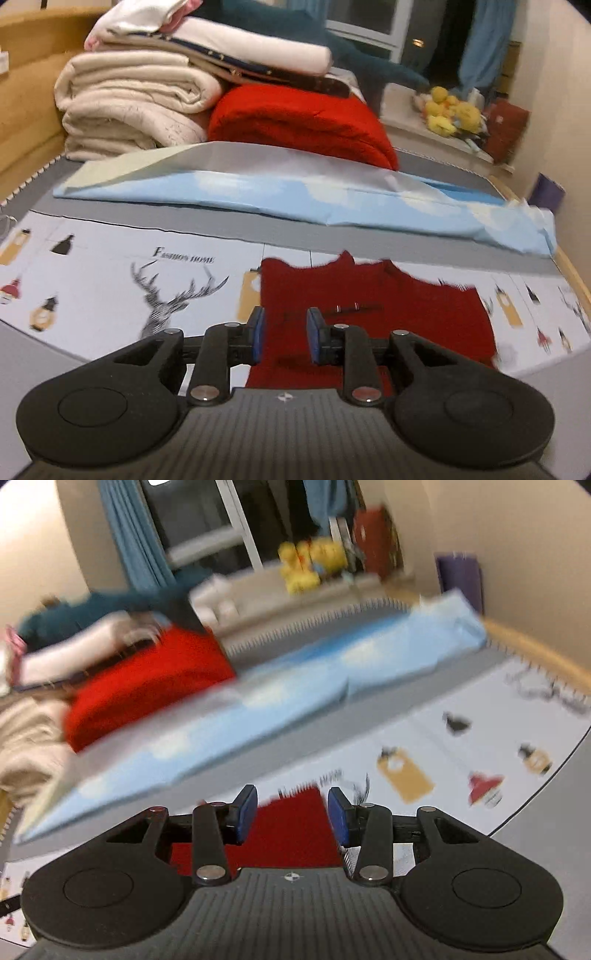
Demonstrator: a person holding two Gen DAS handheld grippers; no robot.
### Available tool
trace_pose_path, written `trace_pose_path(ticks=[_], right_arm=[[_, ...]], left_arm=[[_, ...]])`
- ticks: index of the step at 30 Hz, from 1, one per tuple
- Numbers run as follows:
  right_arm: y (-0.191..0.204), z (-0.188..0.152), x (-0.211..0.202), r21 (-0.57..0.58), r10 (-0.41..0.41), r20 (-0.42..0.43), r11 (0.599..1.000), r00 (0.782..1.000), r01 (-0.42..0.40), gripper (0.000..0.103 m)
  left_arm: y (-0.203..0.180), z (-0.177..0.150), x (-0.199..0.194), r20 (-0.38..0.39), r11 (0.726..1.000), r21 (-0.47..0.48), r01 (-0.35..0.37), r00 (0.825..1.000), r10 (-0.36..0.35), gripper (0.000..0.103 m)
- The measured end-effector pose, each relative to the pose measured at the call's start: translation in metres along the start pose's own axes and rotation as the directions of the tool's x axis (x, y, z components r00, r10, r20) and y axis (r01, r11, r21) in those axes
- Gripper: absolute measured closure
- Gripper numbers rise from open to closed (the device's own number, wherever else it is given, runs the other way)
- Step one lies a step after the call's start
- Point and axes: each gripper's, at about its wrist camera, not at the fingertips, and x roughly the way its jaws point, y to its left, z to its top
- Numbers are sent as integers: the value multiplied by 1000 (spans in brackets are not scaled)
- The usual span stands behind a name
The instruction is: Fold small clothes
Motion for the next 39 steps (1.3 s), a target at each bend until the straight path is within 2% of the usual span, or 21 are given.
trace_pose_path(ticks=[2,4,6,9,13,16,17,20,22,25,27,29,34,36,38,39], right_arm=[[-10,-5,-38,-16,30,23,999,999,-29,54],[-24,-23,-73,-53,55,29,997,998,-54,54],[-39,-48,-103,-80,57,28,995,998,-55,54],[-64,-94,-138,-104,63,1,993,998,-63,54],[-82,-141,-177,-68,74,-11,995,997,-75,54],[-89,-168,-195,-88,84,17,993,996,-83,54],[-91,-177,-199,-103,73,23,992,997,-70,54],[-97,-184,-200,-75,35,-44,996,998,-39,54],[-102,-181,-205,-56,24,-31,998,999,-26,54],[-117,-194,-197,-41,4,-46,999,999,-6,54],[-128,-210,-180,-36,-7,-68,999,998,4,54],[-132,-213,-154,-17,-61,-154,998,986,59,58],[-134,-219,-112,19,-94,-241,995,966,102,58],[-136,-221,-97,51,-95,-284,992,954,115,58],[-134,-226,-87,45,-109,-307,991,945,129,58],[-133,-229,-82,28,-126,-322,989,938,143,58]], left_arm=[[4,-21,-34,9,999,42,7,1000,-8,77],[6,-50,-68,9,997,76,16,1000,-16,77],[7,-82,-95,4,997,71,40,999,-40,77],[-3,-134,-123,3,994,84,76,997,-76,77],[-24,-204,-152,40,981,168,100,993,-109,77],[-30,-243,-160,-10,973,211,97,995,-97,77],[-31,-246,-161,-35,973,213,87,996,-81,77],[-25,-247,-176,26,976,189,111,993,-118,77],[-14,-253,-172,27,982,155,105,993,-111,77],[9,-271,-145,-28,992,86,92,996,-90,77],[20,-273,-116,-114,996,81,23,993,-13,80],[31,-269,-102,-128,999,37,30,991,-25,80],[55,-267,-67,-202,997,-67,-38,979,24,78],[64,-264,-57,-213,991,-122,-60,976,33,74],[75,-261,-48,-229,983,-161,-88,972,50,62],[80,-260,-43,-241,978,-181,-103,969,57,62]])
